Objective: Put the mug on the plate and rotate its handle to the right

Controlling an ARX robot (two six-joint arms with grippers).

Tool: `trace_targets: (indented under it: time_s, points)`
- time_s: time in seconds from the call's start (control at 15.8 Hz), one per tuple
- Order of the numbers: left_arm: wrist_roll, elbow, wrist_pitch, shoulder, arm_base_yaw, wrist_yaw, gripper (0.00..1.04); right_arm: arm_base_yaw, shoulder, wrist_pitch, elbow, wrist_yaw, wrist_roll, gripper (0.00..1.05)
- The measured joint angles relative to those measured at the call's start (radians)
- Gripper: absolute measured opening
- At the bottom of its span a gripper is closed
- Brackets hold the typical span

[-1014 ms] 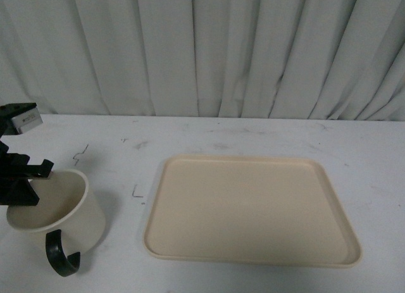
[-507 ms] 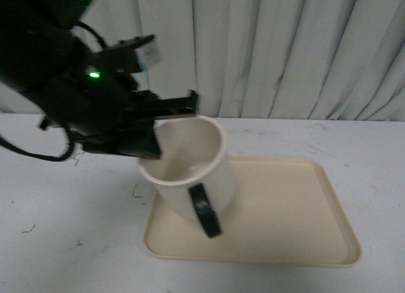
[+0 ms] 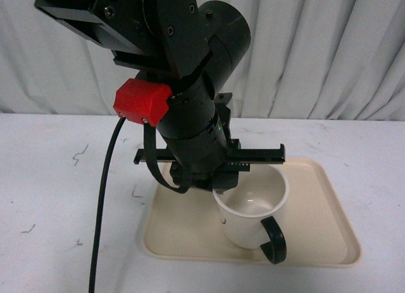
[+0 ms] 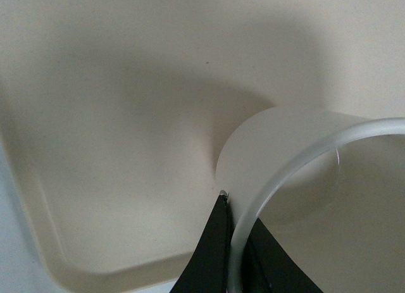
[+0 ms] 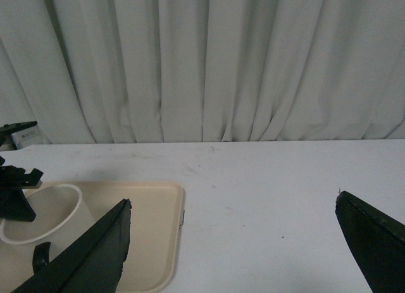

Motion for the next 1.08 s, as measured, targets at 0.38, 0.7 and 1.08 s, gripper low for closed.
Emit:
trace_targets:
  time_s: [0.38,0.7,1.08]
  points:
    - [-0.048,0.107,-0.039,0.075,0.001,0.002,0.14,0.000,0.000,0.000,0.000,0.000,0.000,0.98]
    - [0.094,-0.121,0.282,-0.061,-0.040,0.156,0.66,0.000,0.000,0.000,0.000,0.000,0.000,0.98]
    - [0.316,-0.851,1.418,-0.522,0.023,-0.391,0.62,0.000,0.000,0.000,0.000,0.001,0.000,0.98]
